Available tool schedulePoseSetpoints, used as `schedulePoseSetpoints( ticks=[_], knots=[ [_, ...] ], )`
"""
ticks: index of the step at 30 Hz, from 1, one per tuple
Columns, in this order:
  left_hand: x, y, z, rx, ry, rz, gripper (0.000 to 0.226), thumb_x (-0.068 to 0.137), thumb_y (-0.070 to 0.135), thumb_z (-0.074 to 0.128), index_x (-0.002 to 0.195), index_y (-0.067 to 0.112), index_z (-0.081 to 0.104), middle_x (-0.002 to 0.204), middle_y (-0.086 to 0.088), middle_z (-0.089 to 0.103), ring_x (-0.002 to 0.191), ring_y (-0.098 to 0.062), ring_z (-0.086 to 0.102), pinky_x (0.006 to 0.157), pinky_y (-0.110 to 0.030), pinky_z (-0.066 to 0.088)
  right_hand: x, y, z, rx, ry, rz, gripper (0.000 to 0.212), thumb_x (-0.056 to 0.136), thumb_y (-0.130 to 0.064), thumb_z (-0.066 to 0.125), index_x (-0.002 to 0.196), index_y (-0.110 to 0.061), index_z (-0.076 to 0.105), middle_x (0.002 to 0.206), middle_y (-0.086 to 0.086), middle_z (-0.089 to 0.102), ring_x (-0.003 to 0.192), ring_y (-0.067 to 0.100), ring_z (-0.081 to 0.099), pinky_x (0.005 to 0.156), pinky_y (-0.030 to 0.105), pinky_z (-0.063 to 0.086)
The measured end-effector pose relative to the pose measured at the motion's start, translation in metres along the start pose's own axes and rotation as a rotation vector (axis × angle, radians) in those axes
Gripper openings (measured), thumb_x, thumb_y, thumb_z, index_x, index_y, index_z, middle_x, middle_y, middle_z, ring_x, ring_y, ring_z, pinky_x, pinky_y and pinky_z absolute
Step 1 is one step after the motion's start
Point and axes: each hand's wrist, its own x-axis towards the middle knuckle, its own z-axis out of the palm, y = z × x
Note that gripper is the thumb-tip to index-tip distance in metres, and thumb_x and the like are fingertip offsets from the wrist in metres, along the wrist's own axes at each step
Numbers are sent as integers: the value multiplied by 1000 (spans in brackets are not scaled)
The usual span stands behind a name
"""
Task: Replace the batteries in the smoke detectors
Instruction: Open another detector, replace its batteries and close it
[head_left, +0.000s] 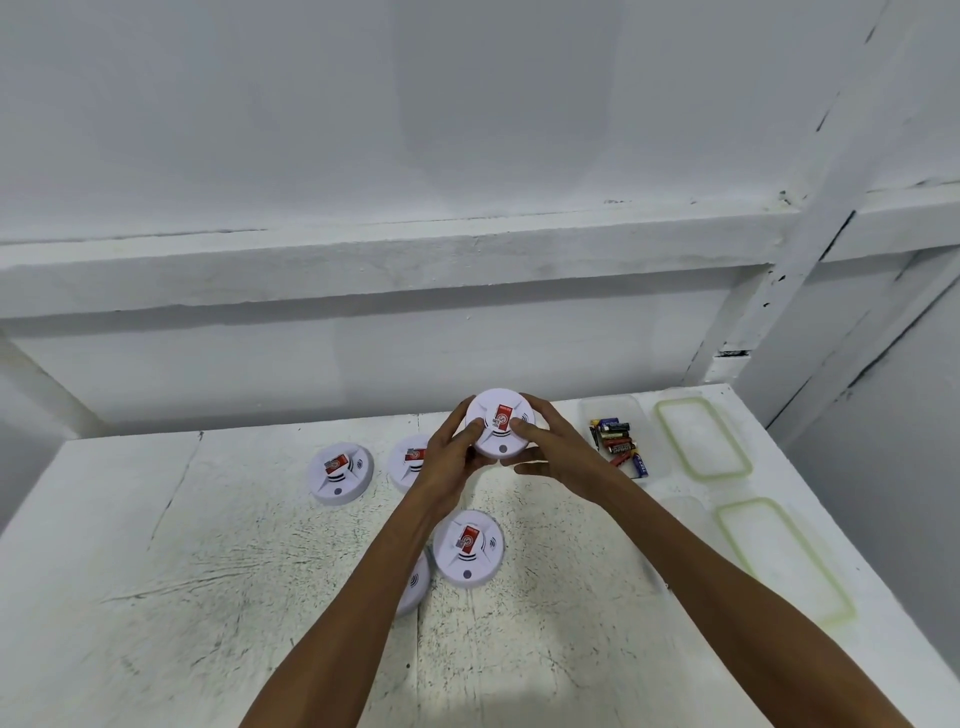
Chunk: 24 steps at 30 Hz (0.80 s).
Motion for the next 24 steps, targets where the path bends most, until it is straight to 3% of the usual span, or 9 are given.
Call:
schedulePoseSetpoints(
  ticks=[15, 21, 24],
  knots=[
    [-3, 2, 4, -23, -2, -7, 39, 102, 14, 60, 140, 18, 59, 129, -11, 70, 116, -35, 69, 90, -46, 60, 1, 0, -1, -8, 22, 9, 34, 95, -37, 63, 126, -45, 51, 111, 2, 72, 94, 30, 73, 83, 37, 60],
    [-5, 4, 3, -13, -9, -12, 37, 102, 14, 59, 139, 19, 60, 128, -10, 71, 114, -34, 70, 90, -47, 60, 2, 1, -1, -16, 19, 14, 38, 96, -36, 63, 130, -43, 49, 114, 3, 71, 94, 28, 73, 82, 36, 60],
    [-7, 5, 3, 2, -5, -18, 36, 103, 15, 58, 138, 21, 60, 127, -7, 72, 112, -31, 71, 84, -41, 62, 3, 2, -1, -29, 20, 16, 39, 96, -36, 62, 132, -42, 48, 115, 3, 70, 93, 26, 73, 80, 35, 60]
  ],
)
